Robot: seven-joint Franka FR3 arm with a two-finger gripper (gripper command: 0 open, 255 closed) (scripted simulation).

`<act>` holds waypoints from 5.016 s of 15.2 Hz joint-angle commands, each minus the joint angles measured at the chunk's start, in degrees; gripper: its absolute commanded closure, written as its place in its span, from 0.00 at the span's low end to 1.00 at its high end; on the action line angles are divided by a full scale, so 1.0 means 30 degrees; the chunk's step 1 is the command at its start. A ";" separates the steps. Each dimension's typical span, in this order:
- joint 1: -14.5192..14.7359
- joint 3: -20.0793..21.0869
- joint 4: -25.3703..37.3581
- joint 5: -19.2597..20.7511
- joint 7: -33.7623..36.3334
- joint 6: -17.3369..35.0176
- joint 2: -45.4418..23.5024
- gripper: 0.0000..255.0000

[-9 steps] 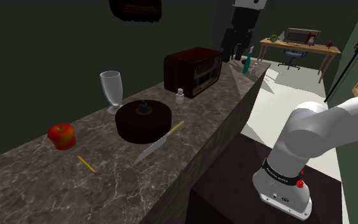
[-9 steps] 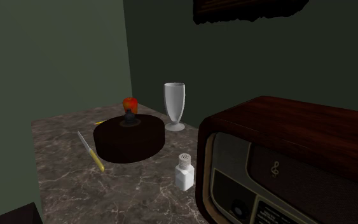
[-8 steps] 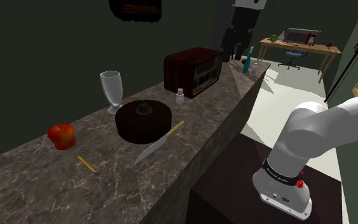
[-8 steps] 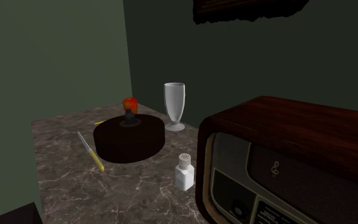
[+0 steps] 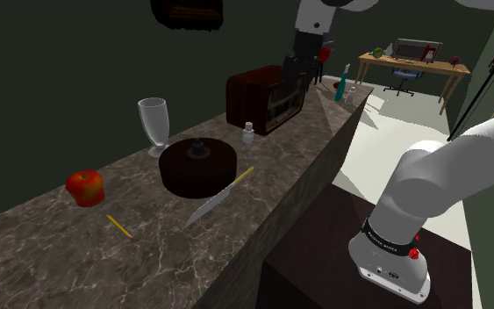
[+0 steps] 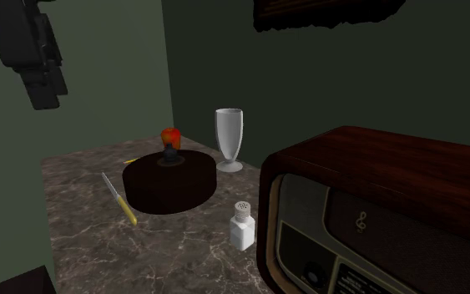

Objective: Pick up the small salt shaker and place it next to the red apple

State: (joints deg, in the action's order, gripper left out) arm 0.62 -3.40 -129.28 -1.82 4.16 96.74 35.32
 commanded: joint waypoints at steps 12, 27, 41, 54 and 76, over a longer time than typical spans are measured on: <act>-0.0335 -0.1011 0.3020 0.0197 -0.1062 0.4977 -0.8642 0.00; -0.0931 -0.1464 0.8250 -0.0459 -0.1971 0.7435 -1.6906 0.00; -0.0954 -0.1372 0.7752 -0.0507 -0.1963 0.8270 -1.7241 1.00; -0.0964 -0.1425 0.8563 -0.0397 -0.1917 0.6888 -1.6667 1.00; -0.0972 -0.1495 1.2880 -0.0180 -0.1718 0.1566 -1.5649 1.00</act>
State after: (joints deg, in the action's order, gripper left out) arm -2.27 -7.87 -91.47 -2.37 -0.97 102.24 -11.58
